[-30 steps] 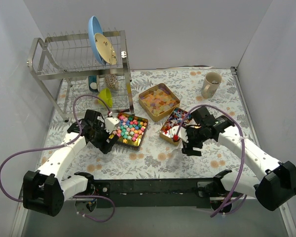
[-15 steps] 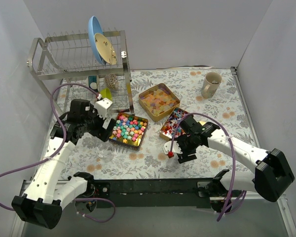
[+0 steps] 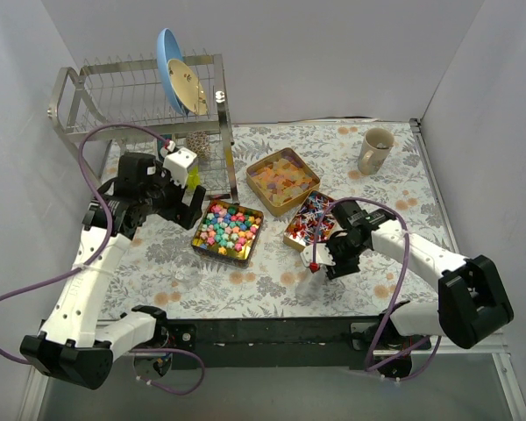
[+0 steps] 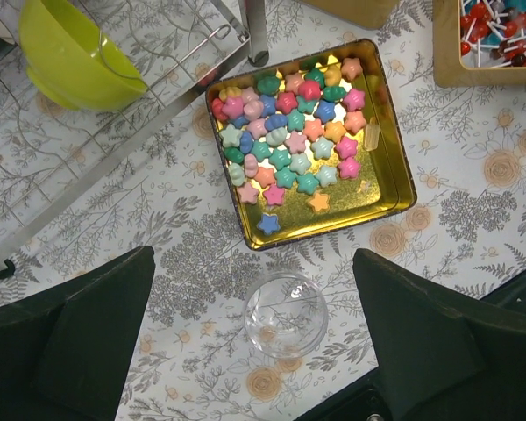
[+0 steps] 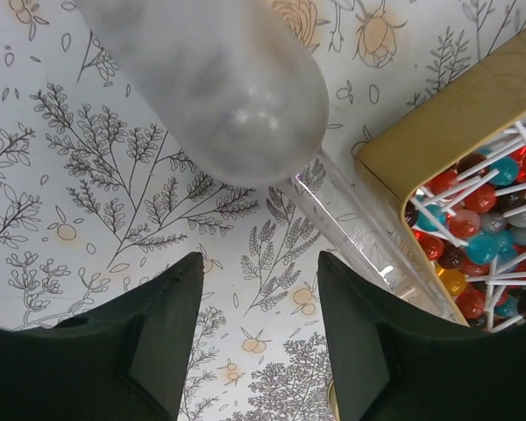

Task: Pack the candies
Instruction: Pick up the spatula from the center of the board.

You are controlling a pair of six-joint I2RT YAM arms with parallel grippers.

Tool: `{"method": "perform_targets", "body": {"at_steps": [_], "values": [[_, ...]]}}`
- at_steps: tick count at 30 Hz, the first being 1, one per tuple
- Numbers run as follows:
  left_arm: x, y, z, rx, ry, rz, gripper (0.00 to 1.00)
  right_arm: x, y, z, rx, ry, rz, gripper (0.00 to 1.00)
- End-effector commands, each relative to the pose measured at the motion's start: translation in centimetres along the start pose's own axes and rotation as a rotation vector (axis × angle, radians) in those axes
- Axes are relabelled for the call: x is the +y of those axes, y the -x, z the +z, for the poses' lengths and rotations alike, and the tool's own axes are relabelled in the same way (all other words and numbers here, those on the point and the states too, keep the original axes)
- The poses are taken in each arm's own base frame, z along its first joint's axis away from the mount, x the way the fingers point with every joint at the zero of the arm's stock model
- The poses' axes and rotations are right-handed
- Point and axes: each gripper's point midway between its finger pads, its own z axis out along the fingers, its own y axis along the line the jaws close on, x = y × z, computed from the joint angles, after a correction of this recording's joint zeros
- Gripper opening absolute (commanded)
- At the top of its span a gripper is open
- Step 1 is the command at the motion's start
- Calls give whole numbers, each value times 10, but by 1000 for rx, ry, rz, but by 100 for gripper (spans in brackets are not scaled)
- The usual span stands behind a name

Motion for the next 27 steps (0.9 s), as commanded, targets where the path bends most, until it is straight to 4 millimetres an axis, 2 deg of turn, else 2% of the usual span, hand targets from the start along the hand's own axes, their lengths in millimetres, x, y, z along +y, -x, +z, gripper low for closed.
{"method": "perform_targets", "body": {"at_steps": [1,6,12,16,20,27], "values": [[-1,23,-5,-45,-9,-14,97,-8,-9,4,5,8,-29,62],[4,26,-2,-45,6,-1,97,-11,-14,10,17,18,-46,59],[2,23,1,-38,-8,4,97,-9,-8,-6,14,8,-93,57],[2,20,5,-36,-12,1,97,-9,-6,-11,8,-16,-120,60],[0,18,7,-33,-20,-1,97,-21,-4,-11,3,-58,-109,64],[-3,10,9,-18,-34,-14,97,-35,-13,6,22,-45,-87,66]]}}
